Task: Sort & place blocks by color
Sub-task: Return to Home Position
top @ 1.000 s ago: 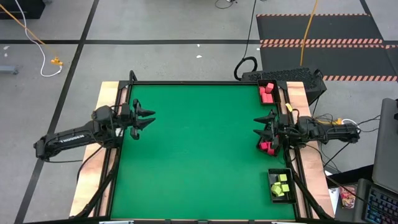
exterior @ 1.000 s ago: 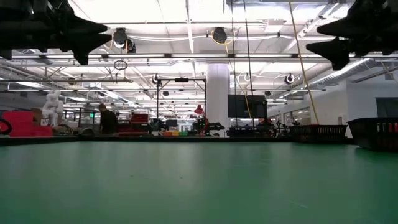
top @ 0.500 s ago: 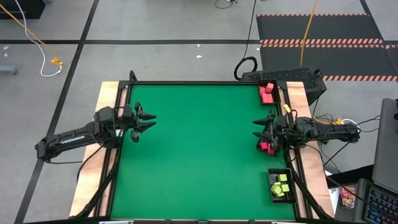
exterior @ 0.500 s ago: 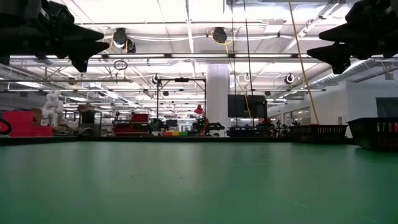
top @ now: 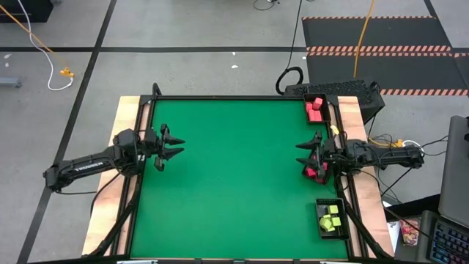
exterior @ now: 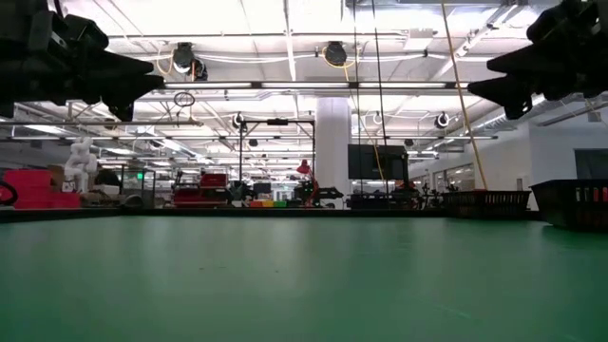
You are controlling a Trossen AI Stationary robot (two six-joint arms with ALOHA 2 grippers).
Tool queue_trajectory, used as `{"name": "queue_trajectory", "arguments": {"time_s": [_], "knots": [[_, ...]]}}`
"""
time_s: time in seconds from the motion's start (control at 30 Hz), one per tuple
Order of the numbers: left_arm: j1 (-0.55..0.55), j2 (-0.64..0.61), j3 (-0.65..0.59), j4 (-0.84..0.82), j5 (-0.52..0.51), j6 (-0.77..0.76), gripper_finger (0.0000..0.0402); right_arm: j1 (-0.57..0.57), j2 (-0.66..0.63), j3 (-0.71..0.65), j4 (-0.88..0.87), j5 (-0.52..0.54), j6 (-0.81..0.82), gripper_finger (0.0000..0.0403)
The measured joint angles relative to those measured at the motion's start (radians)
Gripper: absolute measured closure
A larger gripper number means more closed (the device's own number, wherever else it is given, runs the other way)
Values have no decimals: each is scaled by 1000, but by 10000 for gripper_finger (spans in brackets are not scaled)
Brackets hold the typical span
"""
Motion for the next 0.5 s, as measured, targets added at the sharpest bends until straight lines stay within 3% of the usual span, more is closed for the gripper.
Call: {"name": "queue_trajectory", "arguments": {"time_s": [0.17, 0.5], "knots": [[0, 0, 0, -26, 0, 20, 254, 0, 0, -112, 180, 8, -19, 149], [1, 0, 0, -48, -2, 105, 254, -2, 4, -114, 243, 30, -56, 149]]}}
